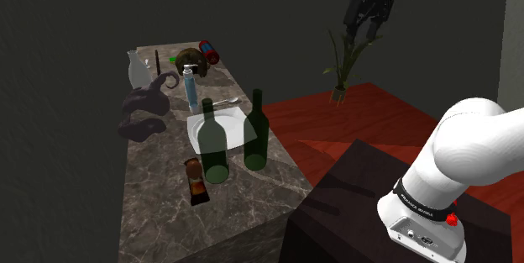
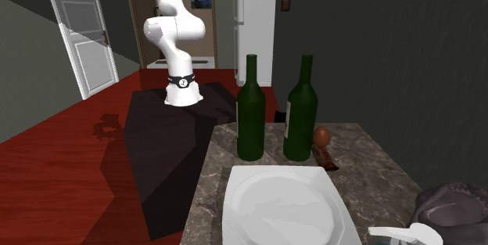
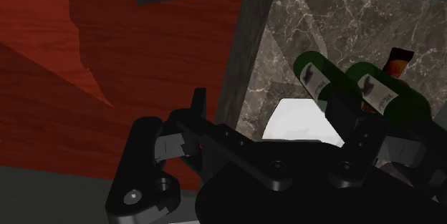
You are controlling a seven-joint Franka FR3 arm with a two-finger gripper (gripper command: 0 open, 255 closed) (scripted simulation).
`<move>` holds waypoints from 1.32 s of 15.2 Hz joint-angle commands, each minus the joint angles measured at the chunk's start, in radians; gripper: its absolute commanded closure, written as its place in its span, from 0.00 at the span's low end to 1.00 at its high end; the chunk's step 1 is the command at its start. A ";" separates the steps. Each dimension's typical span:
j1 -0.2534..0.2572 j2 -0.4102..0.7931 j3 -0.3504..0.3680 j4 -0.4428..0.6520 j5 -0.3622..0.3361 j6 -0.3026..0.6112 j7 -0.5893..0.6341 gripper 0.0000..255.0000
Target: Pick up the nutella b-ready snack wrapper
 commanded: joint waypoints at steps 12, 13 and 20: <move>0.056 0.210 0.152 -0.100 0.080 0.295 0.165 0.00; 0.061 0.237 0.166 -0.101 0.084 0.322 0.179 0.00; 0.085 0.453 0.258 -0.072 0.093 0.499 0.286 0.00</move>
